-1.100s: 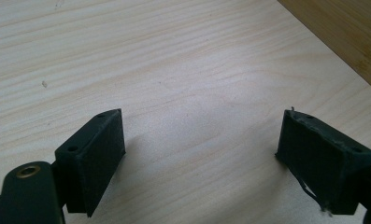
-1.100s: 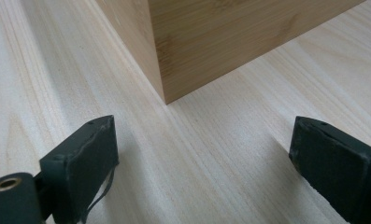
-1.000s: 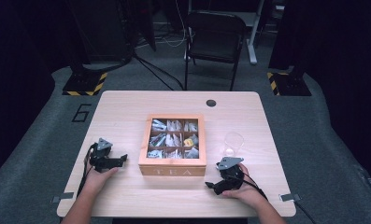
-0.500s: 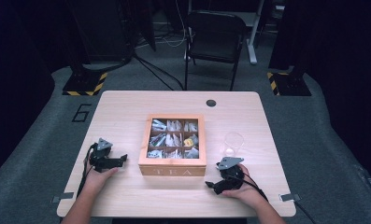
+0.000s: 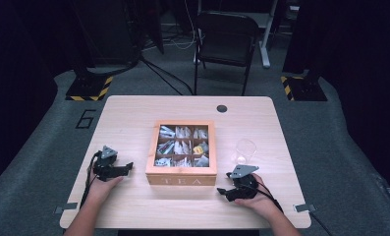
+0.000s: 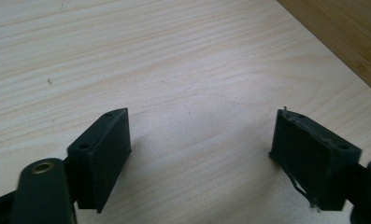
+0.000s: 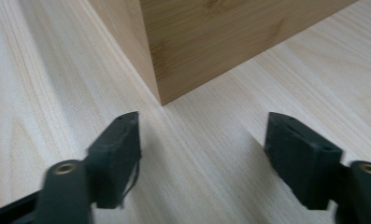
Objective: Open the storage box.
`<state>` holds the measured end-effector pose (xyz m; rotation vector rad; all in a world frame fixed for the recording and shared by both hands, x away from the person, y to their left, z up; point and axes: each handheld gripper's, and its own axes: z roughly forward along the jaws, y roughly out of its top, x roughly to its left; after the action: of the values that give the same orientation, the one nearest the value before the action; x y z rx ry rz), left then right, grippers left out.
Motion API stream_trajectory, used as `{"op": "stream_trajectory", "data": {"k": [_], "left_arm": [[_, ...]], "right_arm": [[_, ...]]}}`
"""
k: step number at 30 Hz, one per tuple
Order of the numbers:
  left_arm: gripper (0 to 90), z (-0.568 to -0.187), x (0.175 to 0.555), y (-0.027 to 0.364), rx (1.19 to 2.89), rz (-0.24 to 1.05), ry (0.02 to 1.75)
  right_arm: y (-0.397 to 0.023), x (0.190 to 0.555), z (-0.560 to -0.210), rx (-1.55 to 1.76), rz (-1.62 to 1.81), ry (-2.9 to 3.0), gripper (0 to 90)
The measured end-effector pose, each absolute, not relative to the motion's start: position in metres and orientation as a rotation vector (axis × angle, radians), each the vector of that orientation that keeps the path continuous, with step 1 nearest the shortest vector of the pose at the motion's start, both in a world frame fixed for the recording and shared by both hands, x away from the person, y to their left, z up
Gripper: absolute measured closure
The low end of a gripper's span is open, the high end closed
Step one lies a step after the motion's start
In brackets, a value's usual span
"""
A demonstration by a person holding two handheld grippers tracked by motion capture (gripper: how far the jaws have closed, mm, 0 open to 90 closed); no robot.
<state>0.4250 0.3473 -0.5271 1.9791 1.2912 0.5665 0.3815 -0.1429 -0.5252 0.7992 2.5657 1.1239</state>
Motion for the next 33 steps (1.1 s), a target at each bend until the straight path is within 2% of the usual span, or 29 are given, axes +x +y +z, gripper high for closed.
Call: {"op": "stream_trajectory", "data": {"k": [1, 5, 14, 33], "left_arm": [[27.3, -0.526, 0.425, 0.348, 1.975, 0.561, 1.291], [30.1, -0.52, 0.422, 0.348, 1.955, 0.55, 1.274], [37.7, -0.507, 0.412, 0.345, 1.927, 0.511, 1.235], [42.3, -0.482, 0.389, 0.33, 1.92, 0.467, 1.135]], "right_arm": [[-0.144, 0.382, -0.524, 0.799, 1.119, 2.566, 33.4], [-0.145, 0.381, -0.521, 0.814, 1.103, 2.575, 37.8], [-0.149, 0.378, -0.508, 0.864, 1.146, 2.507, 38.8], [-0.154, 0.372, -0.489, 0.897, 1.236, 2.4, 42.6]]}}
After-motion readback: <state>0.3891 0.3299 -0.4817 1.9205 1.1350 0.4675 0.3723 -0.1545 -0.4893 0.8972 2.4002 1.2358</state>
